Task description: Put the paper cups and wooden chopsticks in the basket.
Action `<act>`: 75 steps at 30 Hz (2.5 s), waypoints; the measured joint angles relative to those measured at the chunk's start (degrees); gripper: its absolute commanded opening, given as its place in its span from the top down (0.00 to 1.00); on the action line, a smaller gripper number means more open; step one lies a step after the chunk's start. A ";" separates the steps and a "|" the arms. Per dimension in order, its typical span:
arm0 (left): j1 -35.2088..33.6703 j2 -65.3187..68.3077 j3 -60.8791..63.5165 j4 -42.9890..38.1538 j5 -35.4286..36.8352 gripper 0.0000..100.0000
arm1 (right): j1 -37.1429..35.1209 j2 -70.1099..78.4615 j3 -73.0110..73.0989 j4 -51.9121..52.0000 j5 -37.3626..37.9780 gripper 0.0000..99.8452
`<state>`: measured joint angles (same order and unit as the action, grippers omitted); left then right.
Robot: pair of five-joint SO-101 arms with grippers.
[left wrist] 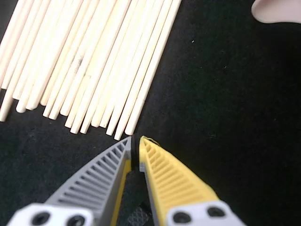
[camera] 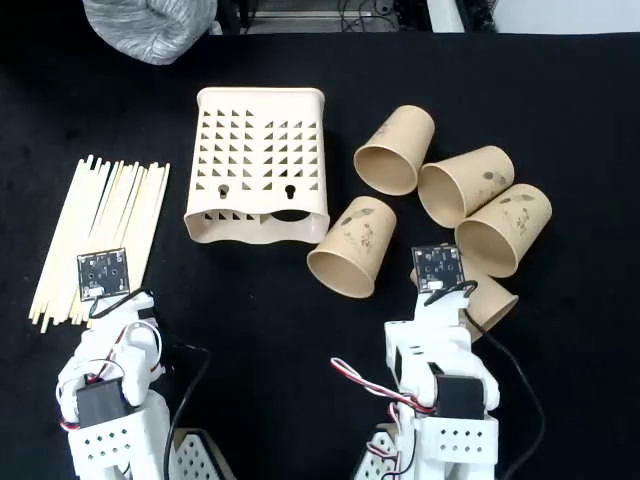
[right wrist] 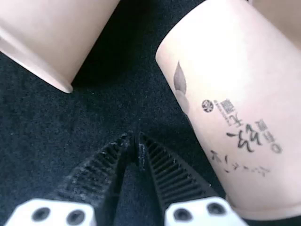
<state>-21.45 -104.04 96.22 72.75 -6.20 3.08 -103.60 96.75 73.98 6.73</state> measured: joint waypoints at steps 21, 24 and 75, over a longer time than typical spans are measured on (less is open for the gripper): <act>0.00 0.00 0.00 0.00 0.00 0.97 | 0.00 0.00 0.00 0.00 0.00 0.98; 0.00 0.00 0.00 0.00 0.00 0.97 | 0.00 0.00 0.00 0.00 0.00 0.98; 17.49 54.07 -32.62 -25.58 -1.32 0.76 | 0.00 0.00 0.00 0.00 -0.18 0.98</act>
<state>-3.96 -49.98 63.60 47.16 -7.52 3.08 -103.60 96.75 73.98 6.55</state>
